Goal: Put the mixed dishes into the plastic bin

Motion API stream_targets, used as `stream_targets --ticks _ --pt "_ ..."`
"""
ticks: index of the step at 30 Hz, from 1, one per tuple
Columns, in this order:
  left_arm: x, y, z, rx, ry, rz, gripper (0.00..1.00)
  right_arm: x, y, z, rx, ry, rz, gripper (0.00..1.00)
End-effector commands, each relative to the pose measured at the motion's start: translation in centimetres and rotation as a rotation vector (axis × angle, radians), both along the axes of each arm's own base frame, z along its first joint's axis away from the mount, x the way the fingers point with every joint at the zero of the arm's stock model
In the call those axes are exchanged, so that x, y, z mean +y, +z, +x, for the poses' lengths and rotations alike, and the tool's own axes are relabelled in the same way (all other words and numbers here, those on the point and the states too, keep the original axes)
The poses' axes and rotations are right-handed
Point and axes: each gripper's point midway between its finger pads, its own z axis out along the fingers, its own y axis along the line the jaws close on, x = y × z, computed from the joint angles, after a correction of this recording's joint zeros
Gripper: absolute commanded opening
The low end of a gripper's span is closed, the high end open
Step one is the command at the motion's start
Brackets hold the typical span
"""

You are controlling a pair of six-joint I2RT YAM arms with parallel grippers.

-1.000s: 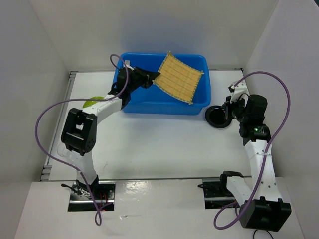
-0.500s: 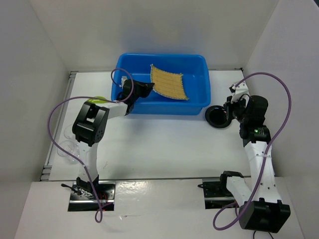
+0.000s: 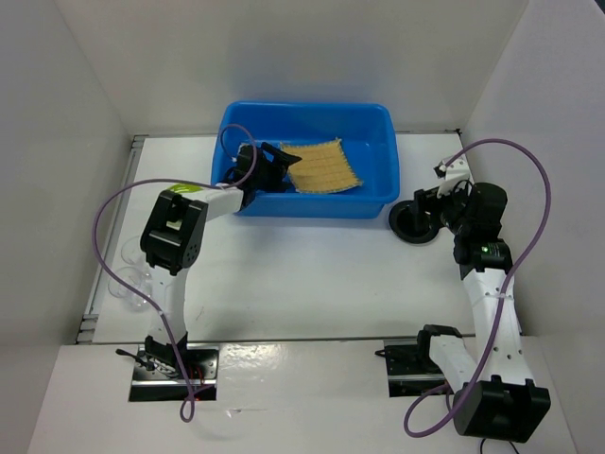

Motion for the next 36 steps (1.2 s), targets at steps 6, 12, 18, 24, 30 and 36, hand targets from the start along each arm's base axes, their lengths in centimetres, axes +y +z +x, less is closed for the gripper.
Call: stream_targets --ticks 6,12,18,24,30,36 --pt "3.0 5.7 0.1 -0.103 -0.161 0.481 0.99 -1.9 0.2 1.7 -0.019 -0.112 0.008 0.98" --pt "8.1 11.4 -2.1 -0.203 -0.1 0.786 0.99 -2.1 -2.0 2.9 0.079 -0.113 0.018 0.98" --pt "20.5 20.3 -5.6 -0.2 0.288 1.032 0.99 -4.2 -4.6 4.4 0.172 -0.222 0.0 0.98" --pt "28.0 21.3 -5.5 -0.138 0.291 1.105 0.99 -4.6 -5.8 4.8 0.231 -0.248 0.0 0.98" --pt "30.6 10.0 -4.2 0.158 0.09 0.98 0.94 -4.7 -6.1 4.9 0.24 -0.248 0.0 0.98" --pt "33.4 2.4 -5.2 0.342 0.097 0.969 0.92 -4.1 -6.8 4.6 0.267 -0.215 0.006 0.98"
